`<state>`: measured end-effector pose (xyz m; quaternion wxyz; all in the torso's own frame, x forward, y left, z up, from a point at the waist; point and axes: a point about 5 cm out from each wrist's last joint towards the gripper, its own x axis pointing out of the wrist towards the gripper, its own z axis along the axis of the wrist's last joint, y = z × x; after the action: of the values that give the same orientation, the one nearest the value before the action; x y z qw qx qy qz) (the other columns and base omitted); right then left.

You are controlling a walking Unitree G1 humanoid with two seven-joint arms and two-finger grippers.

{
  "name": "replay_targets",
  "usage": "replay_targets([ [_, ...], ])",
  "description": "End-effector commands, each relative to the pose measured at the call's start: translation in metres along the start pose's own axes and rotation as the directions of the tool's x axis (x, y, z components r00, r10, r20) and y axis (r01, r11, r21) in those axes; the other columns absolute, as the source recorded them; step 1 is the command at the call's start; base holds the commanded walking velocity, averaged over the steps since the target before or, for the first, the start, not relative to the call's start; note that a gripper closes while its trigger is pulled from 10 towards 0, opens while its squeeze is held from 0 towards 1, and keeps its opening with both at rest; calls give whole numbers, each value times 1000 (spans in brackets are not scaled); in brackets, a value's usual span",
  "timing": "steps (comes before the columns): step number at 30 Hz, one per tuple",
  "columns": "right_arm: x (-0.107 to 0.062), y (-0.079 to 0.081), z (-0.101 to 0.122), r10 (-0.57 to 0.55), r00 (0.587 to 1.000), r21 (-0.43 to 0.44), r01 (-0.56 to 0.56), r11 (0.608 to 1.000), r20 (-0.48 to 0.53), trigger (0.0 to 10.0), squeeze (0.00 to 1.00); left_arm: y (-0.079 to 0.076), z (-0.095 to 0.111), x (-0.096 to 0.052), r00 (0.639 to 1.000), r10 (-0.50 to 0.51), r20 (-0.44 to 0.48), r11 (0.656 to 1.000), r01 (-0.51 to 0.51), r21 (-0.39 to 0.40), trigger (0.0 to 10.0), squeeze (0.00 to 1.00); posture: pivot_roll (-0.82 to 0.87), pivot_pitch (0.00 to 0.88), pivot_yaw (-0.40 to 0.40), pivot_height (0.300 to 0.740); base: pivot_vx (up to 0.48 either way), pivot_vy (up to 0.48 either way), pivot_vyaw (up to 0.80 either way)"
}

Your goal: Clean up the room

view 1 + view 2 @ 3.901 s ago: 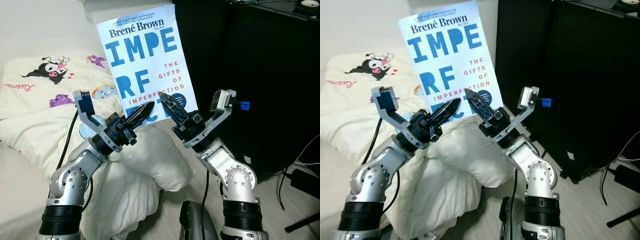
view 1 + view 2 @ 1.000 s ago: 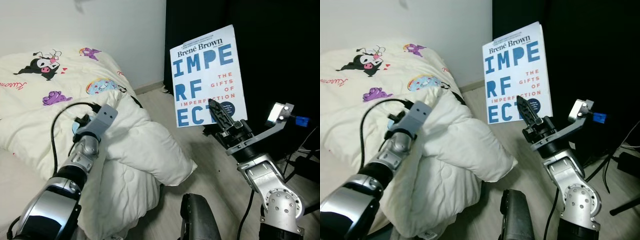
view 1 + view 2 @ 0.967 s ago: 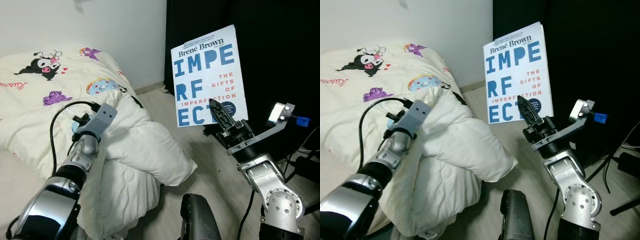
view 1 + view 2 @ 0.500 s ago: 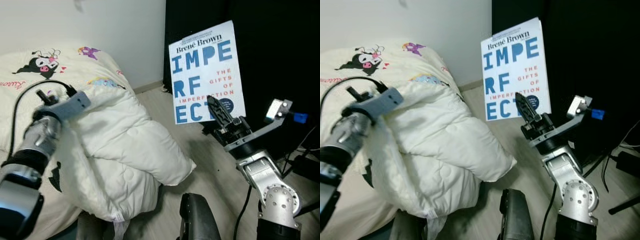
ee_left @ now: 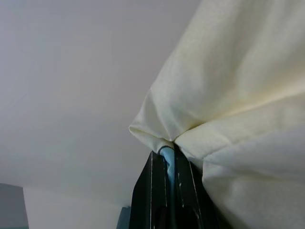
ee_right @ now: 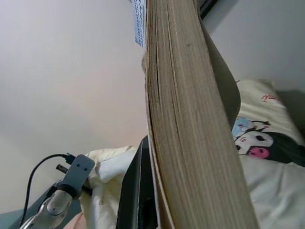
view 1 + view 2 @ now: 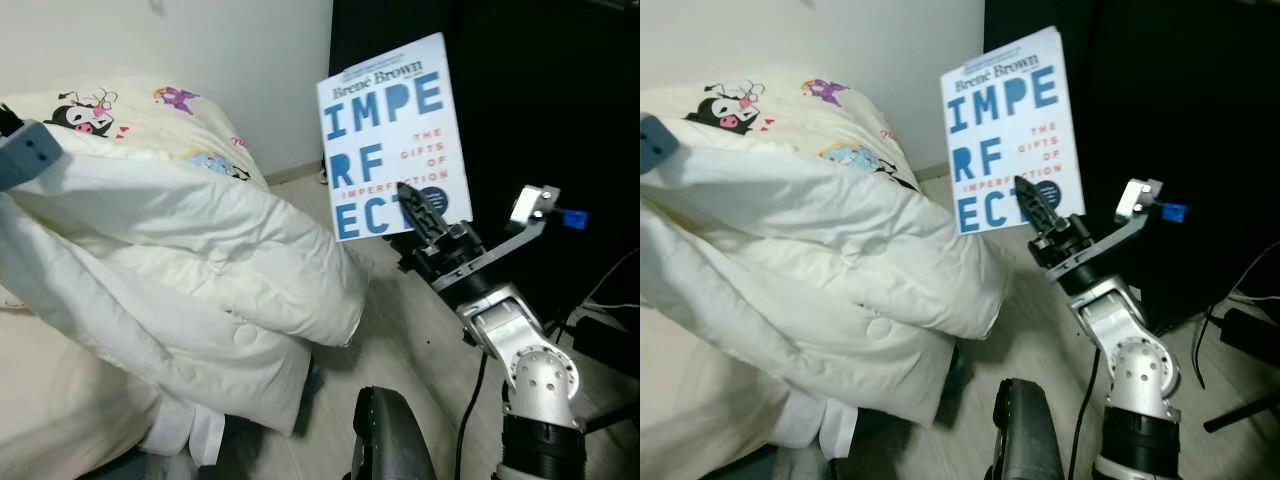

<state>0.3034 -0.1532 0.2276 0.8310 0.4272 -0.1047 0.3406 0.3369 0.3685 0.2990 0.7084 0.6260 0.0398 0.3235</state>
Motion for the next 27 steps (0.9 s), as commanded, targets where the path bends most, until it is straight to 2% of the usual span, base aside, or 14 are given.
replay_targets([
  [1,4,5,3,43,999,-12,-43,999,21,0,0,22,-6,5,996,86,-17,996,-86,37,0,0,79,101,-67,542,0,0,0],
  [11,3,2,0,44,999,1,-45,999,10,0,0,30,-9,2,997,77,-30,996,-76,35,0,0,87,92,-73,542,0,0,0],
  [12,4,2,-1,47,999,4,-47,999,7,0,0,20,-14,0,997,-48,-60,998,50,44,0,0,92,90,-77,542,0,0,0],
  [15,4,2,-1,47,999,4,-47,999,7,0,0,20,-14,0,997,-48,-60,998,50,44,0,0,92,90,-77,542,0,0,0],
  [16,5,1,-2,49,999,8,-49,999,4,0,0,-3,-21,-10,957,-279,-80,955,286,79,8431,0,95,89,-78,542,0,0,0],
  [17,6,1,-3,52,999,12,-52,999,2,0,0,-18,-28,-21,903,-417,-106,897,428,116,9569,0,105,91,-78,542,0,0,0],
  [18,6,1,-3,52,999,12,-52,999,2,0,0,-18,-28,-21,903,-417,-106,897,428,116,9569,0,105,91,-78,542,0,0,0],
  [19,6,1,-4,54,999,18,-54,998,1,0,0,-29,-37,-30,840,-525,-137,827,541,152,9765,0,105,91,-78,542,0,0,0],
  [21,5,1,-6,54,999,22,-54,998,-1,0,0,-31,-43,-36,798,-582,-157,779,602,175,9294,0,120,98,-77,542,0,0,0],
  [23,5,1,-6,54,999,22,-54,998,-1,0,0,-31,-43,-36,798,-582,-157,779,602,175,9294,0,120,98,-77,542,0,0,0],
  [24,5,0,-7,52,999,27,-52,998,0,0,0,-29,-47,-40,767,-618,-170,740,641,201,8824,0,130,102,-71,542,0,0,0],
  [25,4,0,-8,48,999,32,-48,998,2,0,0,-28,-51,-44,722,-667,-183,684,691,231,10000,0,137,105,-60,542,0,0,0],
  [26,4,0,-8,48,999,32,-48,998,2,0,0,-28,-51,-44,722,-667,-183,684,691,231,10000,0,137,105,-60,542,0,0,0],
  [27,3,0,-10,45,999,36,-45,998,4,0,0,-26,-54,-48,672,-713,-199,619,737,271,10000,0,138,107,-55,542,0,0,0],
])
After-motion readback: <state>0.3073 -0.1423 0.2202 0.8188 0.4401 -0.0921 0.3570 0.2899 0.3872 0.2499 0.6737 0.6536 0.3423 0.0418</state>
